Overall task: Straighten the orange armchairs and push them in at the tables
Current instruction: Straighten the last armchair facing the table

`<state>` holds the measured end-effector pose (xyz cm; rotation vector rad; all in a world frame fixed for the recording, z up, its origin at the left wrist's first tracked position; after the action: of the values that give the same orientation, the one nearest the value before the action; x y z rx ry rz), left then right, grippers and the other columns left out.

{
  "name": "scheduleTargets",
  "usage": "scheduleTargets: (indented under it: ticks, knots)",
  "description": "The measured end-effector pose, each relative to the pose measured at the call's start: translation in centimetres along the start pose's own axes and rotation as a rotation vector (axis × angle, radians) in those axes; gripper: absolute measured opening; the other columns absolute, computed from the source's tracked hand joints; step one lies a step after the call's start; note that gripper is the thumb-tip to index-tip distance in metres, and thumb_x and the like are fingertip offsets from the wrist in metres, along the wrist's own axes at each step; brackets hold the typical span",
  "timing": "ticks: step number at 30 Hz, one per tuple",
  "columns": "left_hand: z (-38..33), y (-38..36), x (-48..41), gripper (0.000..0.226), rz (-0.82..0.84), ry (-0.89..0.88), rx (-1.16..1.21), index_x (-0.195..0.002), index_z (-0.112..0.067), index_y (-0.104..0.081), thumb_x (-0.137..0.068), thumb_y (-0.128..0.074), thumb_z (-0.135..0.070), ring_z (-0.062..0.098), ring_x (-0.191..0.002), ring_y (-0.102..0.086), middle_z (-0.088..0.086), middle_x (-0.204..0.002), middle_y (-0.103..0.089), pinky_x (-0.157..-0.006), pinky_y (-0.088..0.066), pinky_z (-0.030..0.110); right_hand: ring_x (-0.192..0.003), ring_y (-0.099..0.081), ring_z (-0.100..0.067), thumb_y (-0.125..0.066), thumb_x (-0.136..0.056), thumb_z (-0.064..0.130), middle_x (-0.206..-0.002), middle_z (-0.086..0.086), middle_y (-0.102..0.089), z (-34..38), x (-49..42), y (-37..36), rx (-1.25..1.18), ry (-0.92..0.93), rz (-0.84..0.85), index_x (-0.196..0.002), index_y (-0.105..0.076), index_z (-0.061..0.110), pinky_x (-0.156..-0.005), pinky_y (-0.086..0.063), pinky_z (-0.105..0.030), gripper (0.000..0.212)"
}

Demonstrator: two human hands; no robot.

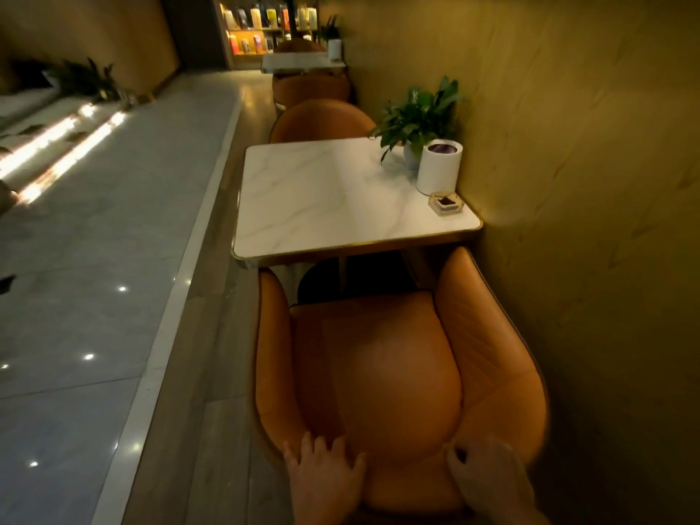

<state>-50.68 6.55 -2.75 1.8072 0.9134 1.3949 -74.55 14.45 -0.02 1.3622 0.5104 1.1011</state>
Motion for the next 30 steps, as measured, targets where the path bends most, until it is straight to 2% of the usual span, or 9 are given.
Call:
scheduleTargets:
  ticks: [3, 5, 8, 13, 17, 21, 24, 27, 30]
  knots:
    - [-0.5, 0.1, 0.3, 0.057, -0.028, 0.023, 0.006, -0.135, -0.044, -0.050, -0.087, -0.030, -0.066, 0.022, -0.148, -0.017, -0.008, -0.151, -0.041, -0.118, 0.005, 0.060, -0.100, -0.052, -0.003, -0.040, -0.090, 0.064, -0.106, 0.014, -0.062, 0.1, 0.0, 0.2, -0.006, -0.013, -0.011, -0.084, -0.063, 0.042, -0.096, -0.040, -0.028, 0.032]
    - [-0.5, 0.1, 0.5, 0.057, -0.048, 0.026, 0.001, -0.137, -0.043, -0.048, -0.087, -0.031, -0.065, 0.021, -0.148, -0.018, -0.009, -0.150, -0.043, -0.118, 0.003, 0.060, -0.099, -0.053, -0.004, -0.040, -0.089, 0.065, -0.105, 0.013, -0.062, -0.2, 0.1, 0.1, 0.008, 0.000, -0.015, -0.084, -0.063, 0.043, -0.093, -0.042, -0.028, 0.033]
    - [-1.0, -0.3, 0.8, 0.061, -0.050, 0.014, -0.008, -0.144, -0.041, -0.041, -0.089, -0.028, -0.064, 0.023, -0.146, -0.022, -0.006, -0.149, -0.044, -0.118, 0.002, 0.061, -0.097, -0.054, -0.008, -0.038, -0.090, 0.064, -0.103, 0.008, -0.062, -1.0, 0.0, 0.2, 0.005, 0.014, -0.004, -0.092, -0.069, 0.036, -0.090, -0.043, -0.031, 0.042]
    - [-2.4, -1.2, 0.8, 0.061, -0.041, 0.001, 0.007, -0.139, -0.038, -0.047, -0.088, -0.025, -0.064, 0.026, -0.140, -0.030, -0.001, -0.143, -0.050, -0.117, -0.001, 0.062, -0.093, -0.060, -0.014, -0.037, -0.093, 0.059, -0.101, 0.003, -0.066, -2.9, -1.0, 0.6, -0.005, 0.010, 0.060, -0.097, -0.070, 0.030, -0.082, -0.049, -0.033, 0.044]
    - [-2.4, -1.6, 0.7, 0.057, -0.063, 0.017, 0.017, -0.136, -0.037, -0.050, -0.091, -0.028, -0.063, 0.026, -0.139, -0.031, -0.001, -0.142, -0.051, -0.117, 0.000, 0.062, -0.078, -0.056, -0.013, -0.039, -0.094, 0.057, -0.089, 0.005, -0.064, -2.4, -0.6, 1.2, 0.043, 0.072, 0.005, -0.091, -0.069, 0.029, -0.068, -0.044, -0.031, 0.042]
    - [-2.4, -1.6, 0.9, 0.057, -0.116, 0.017, 0.040, -0.137, -0.038, -0.050, -0.092, -0.028, -0.065, 0.024, -0.139, -0.033, -0.004, -0.142, -0.052, -0.118, 0.000, 0.060, -0.076, -0.058, -0.015, -0.036, -0.094, 0.057, -0.085, 0.003, -0.065, -2.5, -0.5, 1.1, 0.059, 0.102, -0.016, -0.091, -0.071, 0.025, -0.069, -0.048, -0.032, 0.046]
    - [-2.4, -1.7, 1.0, 0.058, -0.138, 0.026, 0.031, -0.135, -0.037, -0.052, -0.091, -0.027, -0.066, 0.023, -0.137, -0.035, -0.005, -0.139, -0.054, -0.119, -0.002, 0.059, -0.068, -0.056, -0.014, -0.038, -0.094, 0.056, -0.076, 0.003, -0.061, -2.7, -0.5, 1.2, 0.052, 0.118, -0.033, -0.078, -0.068, 0.023, -0.061, -0.042, -0.031, 0.048]
    - [-3.0, -2.0, 1.2, 0.057, -0.127, 0.035, 0.025, -0.132, -0.037, -0.055, -0.091, -0.028, -0.066, 0.024, -0.136, -0.036, -0.005, -0.137, -0.055, -0.118, -0.002, 0.059, -0.066, -0.057, -0.015, -0.040, -0.094, 0.057, -0.070, 0.002, -0.060, -3.4, -0.7, 1.3, 0.039, 0.138, -0.043, -0.070, -0.065, 0.021, -0.062, -0.046, -0.033, 0.049]
    - [-3.9, -2.2, 1.7, 0.056, -0.129, 0.028, 0.039, -0.132, -0.037, -0.055, -0.092, -0.028, -0.065, 0.024, -0.137, -0.034, -0.005, -0.137, -0.054, -0.119, -0.001, 0.060, -0.070, -0.056, -0.015, -0.039, -0.093, 0.057, -0.077, 0.003, -0.062, -4.2, -0.8, 1.6, 0.053, 0.135, -0.025, -0.077, -0.068, 0.023, -0.065, -0.045, -0.033, 0.047]
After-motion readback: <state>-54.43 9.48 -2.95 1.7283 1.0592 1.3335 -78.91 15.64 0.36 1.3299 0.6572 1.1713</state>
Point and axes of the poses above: each hand's wrist, its own x-axis away from the middle knuckle, its own y-axis out of the back of the hand, z = x × y, the point moved 6 cm from there along -x, towards the middle knuckle
